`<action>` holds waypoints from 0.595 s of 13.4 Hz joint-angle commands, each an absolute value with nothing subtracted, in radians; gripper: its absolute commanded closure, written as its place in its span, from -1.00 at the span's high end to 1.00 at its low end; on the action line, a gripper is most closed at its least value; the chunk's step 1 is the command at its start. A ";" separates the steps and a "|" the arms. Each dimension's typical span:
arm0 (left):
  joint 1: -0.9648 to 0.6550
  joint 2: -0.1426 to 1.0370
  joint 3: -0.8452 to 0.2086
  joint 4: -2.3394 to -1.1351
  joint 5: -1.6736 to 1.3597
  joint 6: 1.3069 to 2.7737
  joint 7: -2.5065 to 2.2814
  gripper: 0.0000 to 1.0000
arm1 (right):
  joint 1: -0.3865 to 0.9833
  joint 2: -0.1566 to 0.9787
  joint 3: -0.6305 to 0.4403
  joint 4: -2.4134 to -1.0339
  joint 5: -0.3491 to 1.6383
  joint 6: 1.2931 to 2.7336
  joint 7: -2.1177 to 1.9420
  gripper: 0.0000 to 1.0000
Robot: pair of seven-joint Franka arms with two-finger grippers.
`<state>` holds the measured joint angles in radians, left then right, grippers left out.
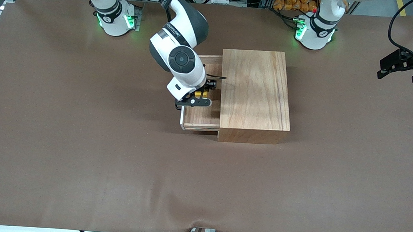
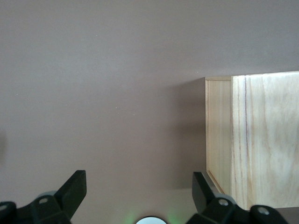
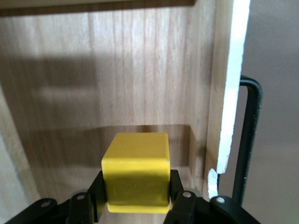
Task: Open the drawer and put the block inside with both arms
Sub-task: 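Lower the cube into the drawer and open the right gripper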
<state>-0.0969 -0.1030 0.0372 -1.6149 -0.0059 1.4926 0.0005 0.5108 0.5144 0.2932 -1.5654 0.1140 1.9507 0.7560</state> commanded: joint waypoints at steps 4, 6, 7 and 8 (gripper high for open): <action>-0.084 -0.132 0.032 -1.649 -0.025 1.503 0.021 1.00 | 0.489 0.502 0.299 -1.442 0.110 1.881 0.804 1.00; -0.084 -0.132 0.032 -1.647 -0.025 1.500 0.021 1.00 | 0.448 0.500 0.293 -1.318 0.107 1.766 0.798 1.00; -0.084 -0.133 0.032 -1.649 -0.025 1.500 0.021 1.00 | 0.396 0.500 0.295 -1.263 0.110 1.717 0.798 1.00; -0.084 -0.133 0.032 -1.649 -0.025 1.500 0.021 1.00 | 0.359 0.500 0.295 -1.226 0.112 1.688 0.796 1.00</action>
